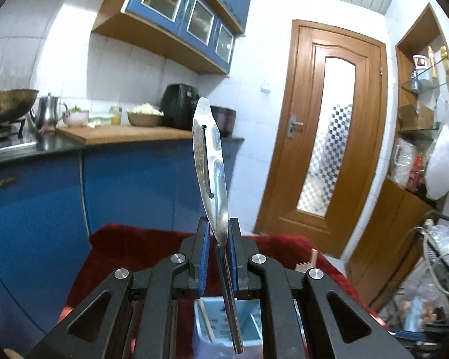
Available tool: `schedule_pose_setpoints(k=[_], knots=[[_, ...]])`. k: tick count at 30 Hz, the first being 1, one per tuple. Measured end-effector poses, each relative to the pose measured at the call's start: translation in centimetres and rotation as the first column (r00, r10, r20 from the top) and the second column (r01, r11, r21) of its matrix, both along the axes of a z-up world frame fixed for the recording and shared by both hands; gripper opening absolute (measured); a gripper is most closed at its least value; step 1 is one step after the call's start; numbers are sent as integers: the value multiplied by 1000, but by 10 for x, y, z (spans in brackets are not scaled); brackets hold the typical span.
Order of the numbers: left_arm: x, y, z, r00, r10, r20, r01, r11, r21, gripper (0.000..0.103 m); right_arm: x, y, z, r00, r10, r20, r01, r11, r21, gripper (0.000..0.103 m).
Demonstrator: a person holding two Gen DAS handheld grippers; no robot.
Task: Organize utensils
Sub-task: 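Carry the tongs with the left tool while the right tool carries the knife to the holder, then open the left tool to drop the tongs in while the right tool releases the knife into the holder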
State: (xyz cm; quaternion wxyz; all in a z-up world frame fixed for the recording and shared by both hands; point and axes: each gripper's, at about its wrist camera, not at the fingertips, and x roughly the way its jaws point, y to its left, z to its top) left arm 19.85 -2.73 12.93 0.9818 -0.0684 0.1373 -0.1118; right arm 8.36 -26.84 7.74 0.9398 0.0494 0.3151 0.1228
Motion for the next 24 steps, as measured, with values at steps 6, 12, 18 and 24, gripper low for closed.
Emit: schedule_pose_setpoints(k=[6, 12, 18, 24], knots=[[18, 1, -28, 1000, 22, 6, -22, 1000, -16, 11, 14, -1, 4, 999, 7, -53, -9, 999, -33, 7], [14, 0, -46, 998, 51, 46, -50, 999, -11, 11, 40, 3, 5, 982, 33, -184, -52, 994, -100, 7], [4, -9, -55, 996, 35, 80, -39, 998, 44, 12, 72, 17, 17, 940, 45, -339, -126, 967, -220, 7], [2, -15, -61, 996, 15, 85, -21, 997, 74, 12, 102, 48, 22, 869, 67, -490, -257, 908, -332, 7]])
